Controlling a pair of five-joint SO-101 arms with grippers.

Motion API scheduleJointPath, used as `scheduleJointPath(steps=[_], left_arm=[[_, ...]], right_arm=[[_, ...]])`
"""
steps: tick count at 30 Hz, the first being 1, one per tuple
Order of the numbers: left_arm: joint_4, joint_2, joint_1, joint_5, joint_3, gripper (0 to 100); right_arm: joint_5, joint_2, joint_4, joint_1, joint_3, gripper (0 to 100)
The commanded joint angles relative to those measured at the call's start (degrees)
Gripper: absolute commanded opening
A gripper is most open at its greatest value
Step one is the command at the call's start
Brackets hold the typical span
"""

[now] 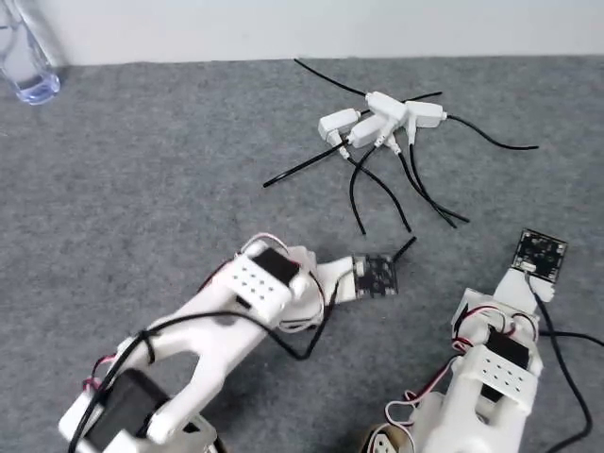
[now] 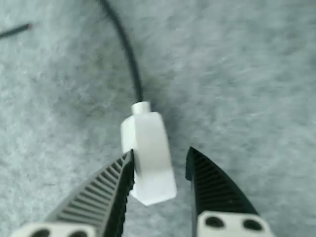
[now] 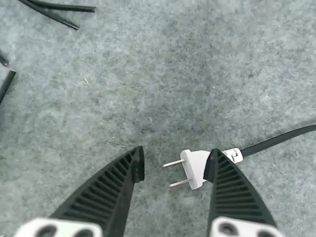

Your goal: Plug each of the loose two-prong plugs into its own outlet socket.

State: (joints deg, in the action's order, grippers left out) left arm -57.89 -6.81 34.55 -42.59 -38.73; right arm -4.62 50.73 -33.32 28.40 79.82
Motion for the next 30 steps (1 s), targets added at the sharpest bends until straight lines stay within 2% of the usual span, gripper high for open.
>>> scheduleJointPath(steps=[1, 8, 14, 17, 20, 30], left_arm=[[-1.14, -7.21, 2.81, 0.7, -3.82, 16], [-1.23, -13.27, 3.52, 0.79, -11.47, 16], [-0.79, -17.67, 3.43, 0.79, -12.18, 16], [2.9, -18.99, 3.08, 6.42, -12.26, 16], [5.98, -18.9, 0.7, 13.1, -12.62, 23], [4.22, -18.81, 0.26, 14.59, -12.97, 23]], right_arm=[[-0.79, 0.31, 1.01, -0.75, -0.44, 19.3], [-0.79, 0.31, 1.01, -0.75, -0.44, 19.3], [-0.79, 0.31, 1.01, -0.75, -0.44, 19.3], [-0.79, 0.31, 1.01, -0.75, -0.44, 19.3], [-0.79, 0.31, 1.01, -0.75, -0.44, 19.3], [-0.79, 0.31, 1.01, -0.75, -0.44, 19.3]])
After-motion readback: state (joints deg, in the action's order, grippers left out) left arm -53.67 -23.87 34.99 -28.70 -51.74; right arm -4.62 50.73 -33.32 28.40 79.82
